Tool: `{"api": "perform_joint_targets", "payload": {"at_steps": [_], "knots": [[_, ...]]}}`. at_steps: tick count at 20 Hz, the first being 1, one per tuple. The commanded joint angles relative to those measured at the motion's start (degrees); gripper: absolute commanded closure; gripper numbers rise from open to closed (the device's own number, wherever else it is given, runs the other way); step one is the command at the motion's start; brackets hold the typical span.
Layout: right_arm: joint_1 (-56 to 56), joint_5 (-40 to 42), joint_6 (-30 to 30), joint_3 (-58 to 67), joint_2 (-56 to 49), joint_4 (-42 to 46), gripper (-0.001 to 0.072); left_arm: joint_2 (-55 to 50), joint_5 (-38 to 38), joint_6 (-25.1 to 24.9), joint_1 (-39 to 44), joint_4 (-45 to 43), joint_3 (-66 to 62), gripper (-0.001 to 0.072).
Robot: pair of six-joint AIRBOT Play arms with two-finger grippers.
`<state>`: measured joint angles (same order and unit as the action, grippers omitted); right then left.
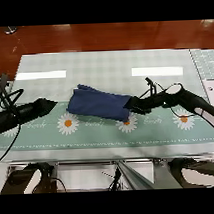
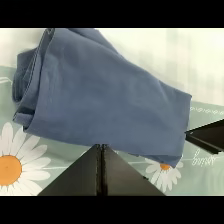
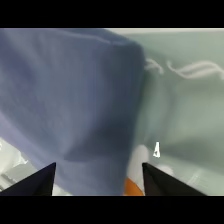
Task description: Fold the shirts.
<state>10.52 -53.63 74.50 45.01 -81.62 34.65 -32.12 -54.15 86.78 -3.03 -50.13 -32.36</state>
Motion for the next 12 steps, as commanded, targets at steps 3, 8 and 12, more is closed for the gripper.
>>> {"api": "perform_joint_targets", "payload": {"at_steps": [3, 8, 12], "knots": [[4.7, -2.93, -1.77, 6.32, -7.45, -1.33, 0.054, -0.02, 1.7, 0.02, -0.04, 0.94, 0.02, 0.0689], [5.31, -10.29, -3.04, 20.61, -6.84, 2.89, 0.0689, -0.02, 1.68, 0.0, -0.04, 1.11, 0.02, 0.069], [5.29, -19.34, 0.81, 39.41, -6.84, 9.29, 0.0689, -0.02, 1.7, -0.15, -0.04, 1.11, 0.02, 0.069]]}}
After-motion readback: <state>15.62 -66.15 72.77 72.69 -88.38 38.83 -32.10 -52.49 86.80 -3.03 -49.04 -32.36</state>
